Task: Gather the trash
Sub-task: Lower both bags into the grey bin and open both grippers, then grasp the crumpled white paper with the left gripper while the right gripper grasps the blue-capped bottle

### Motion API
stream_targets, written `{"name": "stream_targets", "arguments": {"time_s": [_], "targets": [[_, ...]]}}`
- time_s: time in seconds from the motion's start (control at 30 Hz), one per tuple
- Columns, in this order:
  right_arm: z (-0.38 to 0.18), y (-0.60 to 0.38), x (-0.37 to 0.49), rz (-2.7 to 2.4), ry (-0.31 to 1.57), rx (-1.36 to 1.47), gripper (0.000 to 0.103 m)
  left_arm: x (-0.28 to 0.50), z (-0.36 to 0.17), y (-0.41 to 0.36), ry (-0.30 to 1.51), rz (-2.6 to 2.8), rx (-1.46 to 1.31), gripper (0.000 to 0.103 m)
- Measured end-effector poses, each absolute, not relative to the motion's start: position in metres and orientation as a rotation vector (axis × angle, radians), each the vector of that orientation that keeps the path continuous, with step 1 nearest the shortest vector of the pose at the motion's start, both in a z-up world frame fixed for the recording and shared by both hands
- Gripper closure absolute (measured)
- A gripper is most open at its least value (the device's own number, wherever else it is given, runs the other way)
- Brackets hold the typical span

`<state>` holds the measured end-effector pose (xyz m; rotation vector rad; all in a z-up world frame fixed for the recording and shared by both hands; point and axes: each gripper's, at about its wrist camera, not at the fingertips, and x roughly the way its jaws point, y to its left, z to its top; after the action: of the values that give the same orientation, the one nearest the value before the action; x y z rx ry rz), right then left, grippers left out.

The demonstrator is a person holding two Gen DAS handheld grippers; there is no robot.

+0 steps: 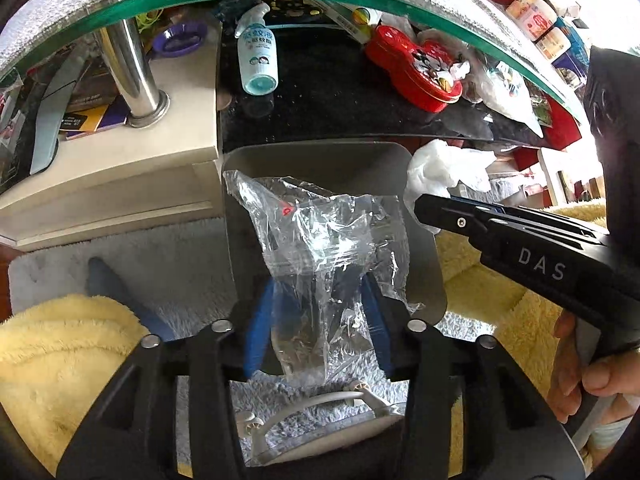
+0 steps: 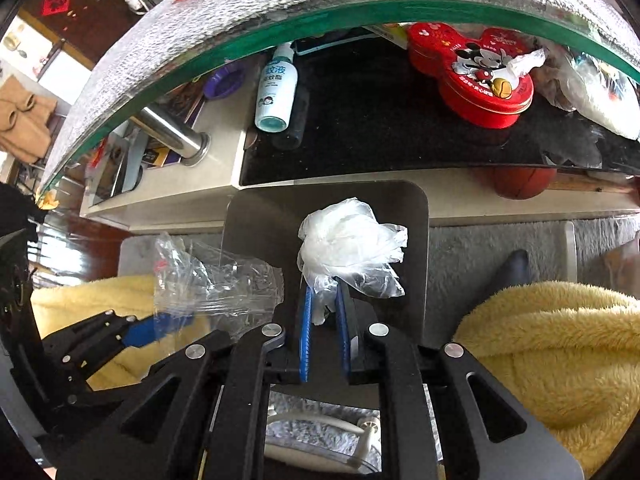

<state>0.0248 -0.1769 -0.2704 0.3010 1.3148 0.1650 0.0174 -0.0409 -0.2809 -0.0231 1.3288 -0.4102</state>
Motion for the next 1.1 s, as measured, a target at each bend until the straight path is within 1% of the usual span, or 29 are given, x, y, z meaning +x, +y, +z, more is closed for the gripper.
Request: {"name": "stream_targets", "arguments": {"time_s": [0.07, 0.1, 0.13, 0.2, 0.27, 0.3, 0.37, 0.43, 0.57, 0.67, 0.73, 0.77, 0.83, 1.0, 1.1], "targets": [[-0.27, -0.177, 0.025, 0.162, 1.313, 0.301, 0.074, 0.018, -0.28, -0.041, 1.327, -0.404, -0.012, 0.06], [-0.269, -0.178, 0.025, 0.16, 1.309, 0.302, 0.067, 0.017, -0.28, -0.04, 1.323, -0.399, -0.006, 0.059], [-0.268, -0.179, 0.025, 0.157, 1.306, 0.304, 0.063, 0.017, -0.279, -0.04, 1.321, -0.396, -0.003, 0.058], [-0.266, -0.181, 0.026, 0.151, 1.296, 0.307, 0.059, 0.018, -0.277, -0.038, 1.315, -0.39, -0.001, 0.056], [-0.262, -0.184, 0.027, 0.146, 1.284, 0.309, 0.052, 0.019, -0.275, -0.037, 1.308, -0.387, -0.001, 0.054], [-0.26, -0.184, 0.027, 0.144, 1.277, 0.311, 0.047, 0.019, -0.273, -0.036, 1.304, -0.388, -0.002, 0.049], [-0.255, -0.187, 0.028, 0.139, 1.262, 0.311, 0.043, 0.019, -0.271, -0.036, 1.293, -0.394, 0.0, 0.032], [-0.249, -0.188, 0.03, 0.138, 1.245, 0.314, 0.037, 0.019, -0.267, -0.036, 1.277, -0.398, 0.001, 0.026], [-0.241, -0.19, 0.033, 0.132, 1.226, 0.313, 0.033, 0.02, -0.262, -0.036, 1.266, -0.398, 0.005, 0.018], [-0.229, -0.195, 0.036, 0.108, 1.196, 0.301, 0.026, 0.022, -0.253, -0.034, 1.242, -0.377, 0.016, 0.01], [-0.216, -0.198, 0.039, 0.081, 1.158, 0.27, 0.022, 0.025, -0.244, -0.03, 1.22, -0.358, 0.023, 0.008], [-0.211, -0.199, 0.04, 0.076, 1.143, 0.263, 0.022, 0.027, -0.239, -0.028, 1.209, -0.352, 0.024, 0.008], [-0.197, -0.201, 0.044, 0.073, 1.105, 0.264, 0.017, 0.032, -0.226, -0.024, 1.184, -0.337, 0.024, 0.008], [-0.161, -0.205, 0.069, 0.091, 1.017, 0.268, 0.015, 0.051, -0.197, -0.017, 1.124, -0.308, 0.021, 0.008], [-0.151, -0.21, 0.088, 0.082, 0.997, 0.274, 0.015, 0.066, -0.183, -0.018, 1.094, -0.303, 0.026, 0.008]]}}
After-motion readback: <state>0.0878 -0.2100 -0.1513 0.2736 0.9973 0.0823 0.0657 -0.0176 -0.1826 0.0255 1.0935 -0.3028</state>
